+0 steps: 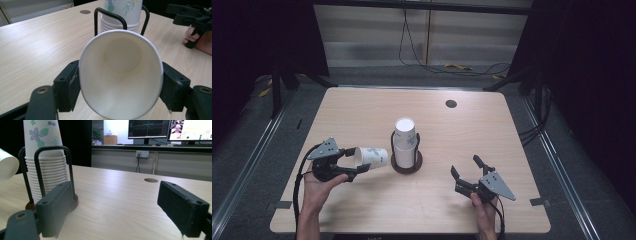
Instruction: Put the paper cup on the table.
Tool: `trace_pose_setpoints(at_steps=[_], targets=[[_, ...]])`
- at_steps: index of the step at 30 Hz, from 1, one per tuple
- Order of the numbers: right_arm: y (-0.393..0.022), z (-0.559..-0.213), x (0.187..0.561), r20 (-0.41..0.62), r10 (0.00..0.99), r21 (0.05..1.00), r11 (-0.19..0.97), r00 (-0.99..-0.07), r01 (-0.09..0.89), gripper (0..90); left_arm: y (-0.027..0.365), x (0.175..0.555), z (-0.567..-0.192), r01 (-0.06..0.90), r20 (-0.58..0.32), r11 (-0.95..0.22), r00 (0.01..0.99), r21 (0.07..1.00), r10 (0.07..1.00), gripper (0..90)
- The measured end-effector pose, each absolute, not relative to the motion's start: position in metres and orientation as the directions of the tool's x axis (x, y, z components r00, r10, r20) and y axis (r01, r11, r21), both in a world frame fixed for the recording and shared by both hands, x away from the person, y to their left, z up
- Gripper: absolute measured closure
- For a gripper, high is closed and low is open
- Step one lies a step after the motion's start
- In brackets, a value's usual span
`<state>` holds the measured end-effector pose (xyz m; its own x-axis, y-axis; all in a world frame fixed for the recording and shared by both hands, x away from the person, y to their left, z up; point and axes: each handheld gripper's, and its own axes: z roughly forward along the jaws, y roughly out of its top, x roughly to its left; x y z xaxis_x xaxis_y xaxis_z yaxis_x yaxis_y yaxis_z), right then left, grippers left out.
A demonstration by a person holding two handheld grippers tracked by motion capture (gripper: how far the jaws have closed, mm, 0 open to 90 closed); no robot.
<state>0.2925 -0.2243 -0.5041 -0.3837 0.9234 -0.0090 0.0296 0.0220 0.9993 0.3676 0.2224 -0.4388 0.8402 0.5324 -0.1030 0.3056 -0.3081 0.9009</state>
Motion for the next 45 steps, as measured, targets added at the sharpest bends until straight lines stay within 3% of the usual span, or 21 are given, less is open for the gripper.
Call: trace_pose_setpoints(at_steps=[9,20,45], targets=[[-0.224,-0.504,0.292,-0.008,0.927,1.000,0.018,-0.375,0.024,12.8,0.229,0.377,-0.428,0.358,-0.088,-0.361,0.804,0.861,0.588,27.6],[-0.224,-0.504,0.292,-0.004,0.927,0.999,0.015,-0.376,0.029,13.0,0.222,0.389,-0.413,0.353,-0.067,-0.396,0.812,0.848,0.580,27.5],[-0.225,-0.505,0.292,-0.001,0.921,1.000,0.011,-0.390,0.023,13.5,0.204,0.433,-0.396,0.399,0.006,-0.572,0.817,0.717,0.577,27.4]])
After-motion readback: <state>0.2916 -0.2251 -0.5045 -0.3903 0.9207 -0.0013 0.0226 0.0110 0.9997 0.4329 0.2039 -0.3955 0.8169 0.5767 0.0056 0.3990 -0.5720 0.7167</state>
